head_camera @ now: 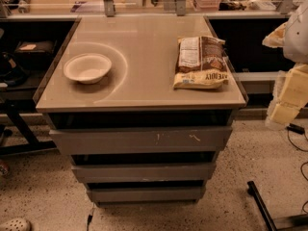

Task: Open middle drawer

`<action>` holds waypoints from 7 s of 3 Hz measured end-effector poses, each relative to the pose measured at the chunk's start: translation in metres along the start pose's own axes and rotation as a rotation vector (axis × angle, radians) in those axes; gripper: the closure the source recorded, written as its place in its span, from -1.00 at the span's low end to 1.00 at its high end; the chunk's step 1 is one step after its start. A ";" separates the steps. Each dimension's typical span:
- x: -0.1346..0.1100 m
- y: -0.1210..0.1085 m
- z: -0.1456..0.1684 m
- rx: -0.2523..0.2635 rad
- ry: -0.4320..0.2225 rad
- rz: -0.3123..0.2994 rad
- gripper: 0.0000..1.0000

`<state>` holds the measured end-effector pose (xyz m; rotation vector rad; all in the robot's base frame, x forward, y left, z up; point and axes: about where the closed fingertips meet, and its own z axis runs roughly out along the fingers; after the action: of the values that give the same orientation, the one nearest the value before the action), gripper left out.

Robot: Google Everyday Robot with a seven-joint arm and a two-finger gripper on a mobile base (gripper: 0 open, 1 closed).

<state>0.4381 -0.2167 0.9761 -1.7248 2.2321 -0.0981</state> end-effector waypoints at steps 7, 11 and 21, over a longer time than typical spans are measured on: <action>-0.041 0.149 0.227 -0.336 -0.190 0.162 -1.00; -0.046 0.183 0.356 -0.376 -0.221 0.189 -1.00; -0.053 0.124 0.569 -0.268 -0.233 0.247 -1.00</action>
Offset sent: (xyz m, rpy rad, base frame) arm 0.0143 0.0126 -0.0750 0.0471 0.0661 0.0315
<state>0.4988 -0.0544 0.4171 -1.4743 2.3383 0.4536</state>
